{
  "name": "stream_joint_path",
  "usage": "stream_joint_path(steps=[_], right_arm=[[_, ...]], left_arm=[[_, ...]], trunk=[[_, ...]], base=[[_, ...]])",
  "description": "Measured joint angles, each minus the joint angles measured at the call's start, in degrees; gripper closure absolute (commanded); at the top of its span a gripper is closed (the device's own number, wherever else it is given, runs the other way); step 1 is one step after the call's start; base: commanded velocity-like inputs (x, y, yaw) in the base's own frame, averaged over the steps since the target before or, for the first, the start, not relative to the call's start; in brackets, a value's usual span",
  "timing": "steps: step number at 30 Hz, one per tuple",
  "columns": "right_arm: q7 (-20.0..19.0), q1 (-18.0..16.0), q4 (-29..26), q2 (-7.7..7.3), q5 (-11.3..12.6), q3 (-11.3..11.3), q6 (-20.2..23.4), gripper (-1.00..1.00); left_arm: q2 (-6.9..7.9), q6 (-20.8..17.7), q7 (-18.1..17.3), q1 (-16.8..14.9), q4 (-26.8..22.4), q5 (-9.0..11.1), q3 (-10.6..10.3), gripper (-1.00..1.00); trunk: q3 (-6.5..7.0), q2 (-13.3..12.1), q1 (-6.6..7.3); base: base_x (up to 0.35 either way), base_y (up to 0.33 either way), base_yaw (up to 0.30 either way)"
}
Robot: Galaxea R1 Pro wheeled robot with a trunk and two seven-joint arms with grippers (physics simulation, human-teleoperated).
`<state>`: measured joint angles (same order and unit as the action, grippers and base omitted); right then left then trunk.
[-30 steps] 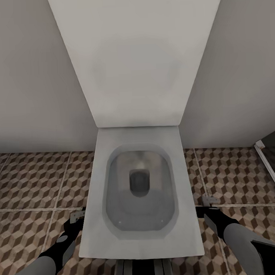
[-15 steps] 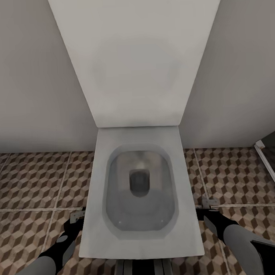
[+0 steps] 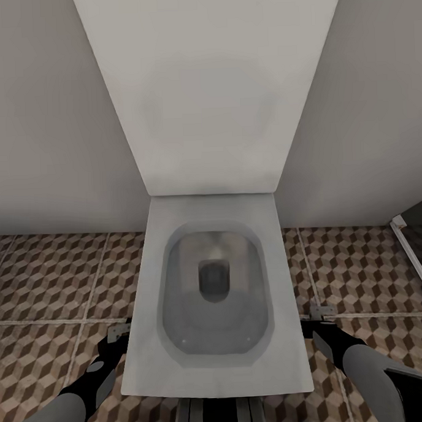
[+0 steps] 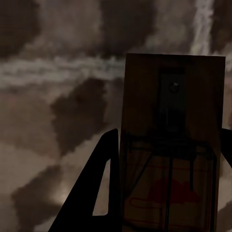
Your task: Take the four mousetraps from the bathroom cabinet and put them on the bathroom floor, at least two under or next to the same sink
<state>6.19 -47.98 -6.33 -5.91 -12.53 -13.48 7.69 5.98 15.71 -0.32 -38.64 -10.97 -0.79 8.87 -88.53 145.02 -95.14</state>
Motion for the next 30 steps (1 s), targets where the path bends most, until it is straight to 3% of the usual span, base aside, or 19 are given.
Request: stream_joint_path(steps=[30], right_arm=[[-0.1,0.0,0.0,0.26,-0.3,0.2,0.1,1.00]], left_arm=[[-0.02,0.0,0.0,0.0,0.1,0.0,0.0,-1.00]], trunk=[[0.00,0.0,0.00]], base=[[0.000,0.000,0.000]])
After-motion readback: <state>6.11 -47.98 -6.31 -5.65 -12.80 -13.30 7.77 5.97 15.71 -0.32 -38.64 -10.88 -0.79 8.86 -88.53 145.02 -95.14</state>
